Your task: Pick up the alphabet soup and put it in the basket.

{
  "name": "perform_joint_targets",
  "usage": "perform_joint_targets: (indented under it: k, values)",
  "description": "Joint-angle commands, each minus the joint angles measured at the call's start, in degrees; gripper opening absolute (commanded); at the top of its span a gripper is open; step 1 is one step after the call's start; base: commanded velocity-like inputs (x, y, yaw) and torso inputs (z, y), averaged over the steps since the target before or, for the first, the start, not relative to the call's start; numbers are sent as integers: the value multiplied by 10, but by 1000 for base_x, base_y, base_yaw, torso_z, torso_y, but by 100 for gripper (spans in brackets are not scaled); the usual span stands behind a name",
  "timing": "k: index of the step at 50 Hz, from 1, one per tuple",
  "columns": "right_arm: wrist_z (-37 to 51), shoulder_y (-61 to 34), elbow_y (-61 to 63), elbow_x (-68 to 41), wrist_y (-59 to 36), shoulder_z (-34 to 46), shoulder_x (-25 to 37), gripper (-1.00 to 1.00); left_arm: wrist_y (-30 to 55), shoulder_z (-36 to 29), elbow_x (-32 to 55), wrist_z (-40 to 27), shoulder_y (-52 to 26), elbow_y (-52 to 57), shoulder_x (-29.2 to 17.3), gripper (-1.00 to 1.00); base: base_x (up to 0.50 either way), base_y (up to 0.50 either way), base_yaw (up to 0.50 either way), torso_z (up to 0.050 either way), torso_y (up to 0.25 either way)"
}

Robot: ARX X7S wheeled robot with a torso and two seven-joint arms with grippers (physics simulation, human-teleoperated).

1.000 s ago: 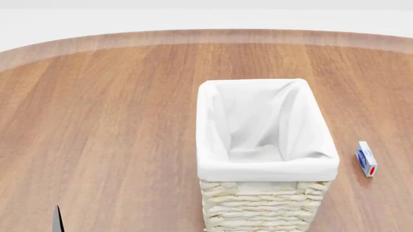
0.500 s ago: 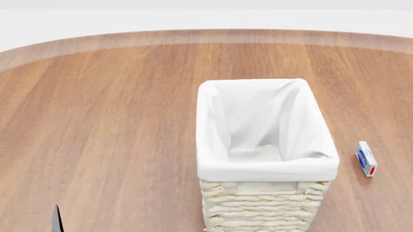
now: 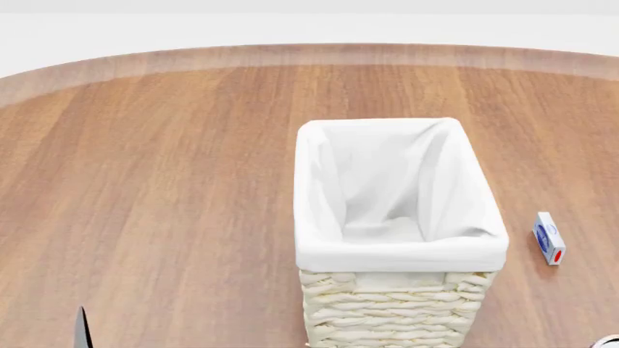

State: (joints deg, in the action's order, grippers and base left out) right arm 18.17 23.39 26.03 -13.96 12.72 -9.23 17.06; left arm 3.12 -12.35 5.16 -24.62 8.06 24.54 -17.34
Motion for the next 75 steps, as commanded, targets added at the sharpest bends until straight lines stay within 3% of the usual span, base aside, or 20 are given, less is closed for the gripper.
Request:
perform_joint_targets:
  k: [1,3,24,34,55,75]
  values:
    - [29,-42,121,2,-115,-5,32,-100,0,-1,3,-2,0,0,-2,100,0,0,0,0,0]
    - [39,-63,149,-9,-161,-4,43,-100,-1,-1,4,-2,-1,-1,-3,100,0,0,0,0,0]
    - [37,-284,136,-13,-304,96,57,-100,-3,-3,9,-4,-3,-6,-6,100,0,0,0,0,0]
    - [27,-374,95,-15,-336,133,48,-100,-5,-3,11,-6,-4,-9,-7,100,0,0,0,0,1]
    - [-7,-571,-79,-10,-381,199,13,-100,-8,-5,14,-10,-5,-14,-9,100,0,0,0,0,0]
    - [-49,-732,-333,20,-348,251,-29,-100,-7,-10,16,-12,-10,-20,-10,100,0,0,0,0,1]
